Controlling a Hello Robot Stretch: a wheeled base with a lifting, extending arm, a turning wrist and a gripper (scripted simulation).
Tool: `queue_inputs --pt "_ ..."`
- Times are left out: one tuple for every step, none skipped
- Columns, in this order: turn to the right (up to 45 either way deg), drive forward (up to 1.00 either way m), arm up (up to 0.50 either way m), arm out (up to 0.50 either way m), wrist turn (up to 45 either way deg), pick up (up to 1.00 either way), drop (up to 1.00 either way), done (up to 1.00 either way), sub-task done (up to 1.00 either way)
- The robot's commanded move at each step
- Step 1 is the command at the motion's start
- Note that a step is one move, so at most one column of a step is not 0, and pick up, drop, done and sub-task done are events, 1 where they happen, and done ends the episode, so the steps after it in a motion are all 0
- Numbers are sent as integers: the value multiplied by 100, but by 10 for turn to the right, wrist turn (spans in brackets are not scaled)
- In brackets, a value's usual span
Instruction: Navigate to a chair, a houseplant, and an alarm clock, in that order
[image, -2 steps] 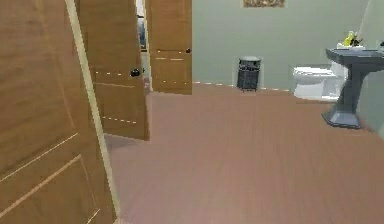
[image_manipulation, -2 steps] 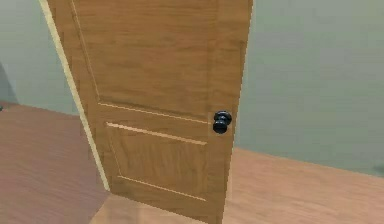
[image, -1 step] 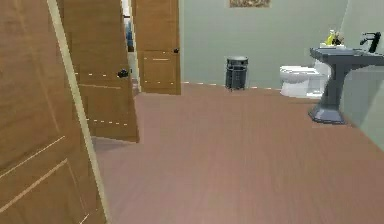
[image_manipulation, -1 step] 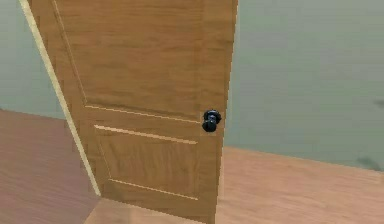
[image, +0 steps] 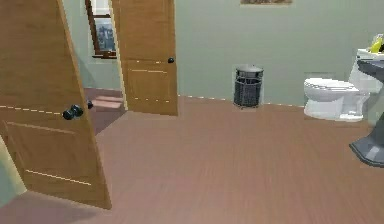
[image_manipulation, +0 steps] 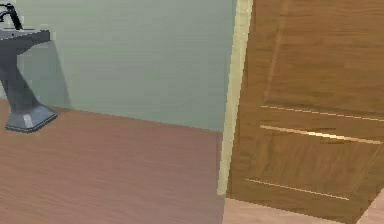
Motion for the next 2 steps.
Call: queue_inputs --pt "60 0 0 0 0 0 0 0 0" --pt "0 35 0 0 0 0 0 0 0"
